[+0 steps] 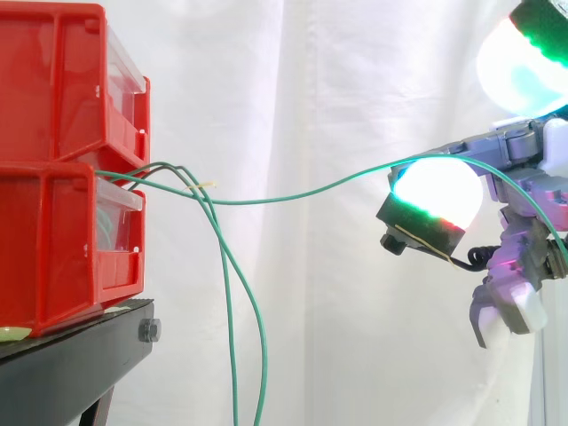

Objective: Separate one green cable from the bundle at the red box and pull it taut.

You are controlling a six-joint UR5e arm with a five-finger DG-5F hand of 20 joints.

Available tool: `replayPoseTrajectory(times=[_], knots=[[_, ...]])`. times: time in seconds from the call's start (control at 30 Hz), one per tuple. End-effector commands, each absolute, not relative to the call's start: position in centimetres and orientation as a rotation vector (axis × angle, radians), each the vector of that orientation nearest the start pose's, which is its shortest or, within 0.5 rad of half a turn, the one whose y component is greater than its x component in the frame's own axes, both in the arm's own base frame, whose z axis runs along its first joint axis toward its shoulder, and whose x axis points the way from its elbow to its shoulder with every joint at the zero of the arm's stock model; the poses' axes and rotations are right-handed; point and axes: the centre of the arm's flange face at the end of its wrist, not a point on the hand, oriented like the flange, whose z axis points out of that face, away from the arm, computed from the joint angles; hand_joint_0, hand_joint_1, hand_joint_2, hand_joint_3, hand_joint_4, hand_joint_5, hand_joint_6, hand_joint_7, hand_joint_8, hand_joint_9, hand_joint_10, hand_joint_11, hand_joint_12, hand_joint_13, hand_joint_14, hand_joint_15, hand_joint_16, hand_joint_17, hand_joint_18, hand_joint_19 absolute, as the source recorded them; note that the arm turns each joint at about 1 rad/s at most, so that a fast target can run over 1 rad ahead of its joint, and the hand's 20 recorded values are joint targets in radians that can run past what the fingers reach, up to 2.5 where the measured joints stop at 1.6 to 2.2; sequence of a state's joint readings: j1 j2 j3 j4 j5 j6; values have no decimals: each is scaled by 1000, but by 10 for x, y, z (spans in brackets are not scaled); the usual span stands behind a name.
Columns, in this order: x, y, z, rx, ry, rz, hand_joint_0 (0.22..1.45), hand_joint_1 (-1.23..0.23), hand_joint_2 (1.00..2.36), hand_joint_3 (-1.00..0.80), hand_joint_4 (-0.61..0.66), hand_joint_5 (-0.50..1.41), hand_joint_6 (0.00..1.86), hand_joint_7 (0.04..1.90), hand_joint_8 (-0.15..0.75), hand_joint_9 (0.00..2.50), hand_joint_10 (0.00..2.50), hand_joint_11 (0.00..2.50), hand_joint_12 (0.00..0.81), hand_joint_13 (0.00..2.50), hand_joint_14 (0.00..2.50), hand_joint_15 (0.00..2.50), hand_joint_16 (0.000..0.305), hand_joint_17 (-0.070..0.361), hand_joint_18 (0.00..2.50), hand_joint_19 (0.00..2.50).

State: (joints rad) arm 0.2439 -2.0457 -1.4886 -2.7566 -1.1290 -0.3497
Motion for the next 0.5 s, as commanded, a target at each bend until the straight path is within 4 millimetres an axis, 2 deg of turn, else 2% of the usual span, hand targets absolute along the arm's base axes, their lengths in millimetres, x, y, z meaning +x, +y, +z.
replayPoseTrajectory(times=[0.0,0.1,0.23,0.47], knots=[[670,-15,290,1063,1242,792,497,-713,1000,-500,51,150,504,1231,159,1772,0,0,389,1090,9,328,46,104,783,562],[669,-15,289,1063,1242,792,583,-628,1000,-500,31,146,504,1233,130,1745,0,0,361,1045,10,340,39,89,734,590],[669,-15,289,1063,1241,793,654,-618,1000,-500,32,147,504,1218,108,1750,0,0,359,1045,10,358,38,86,736,596],[669,-15,290,1062,1243,791,772,-776,1002,-472,11,148,504,1220,129,1738,0,0,367,1050,11,392,38,85,739,626]])
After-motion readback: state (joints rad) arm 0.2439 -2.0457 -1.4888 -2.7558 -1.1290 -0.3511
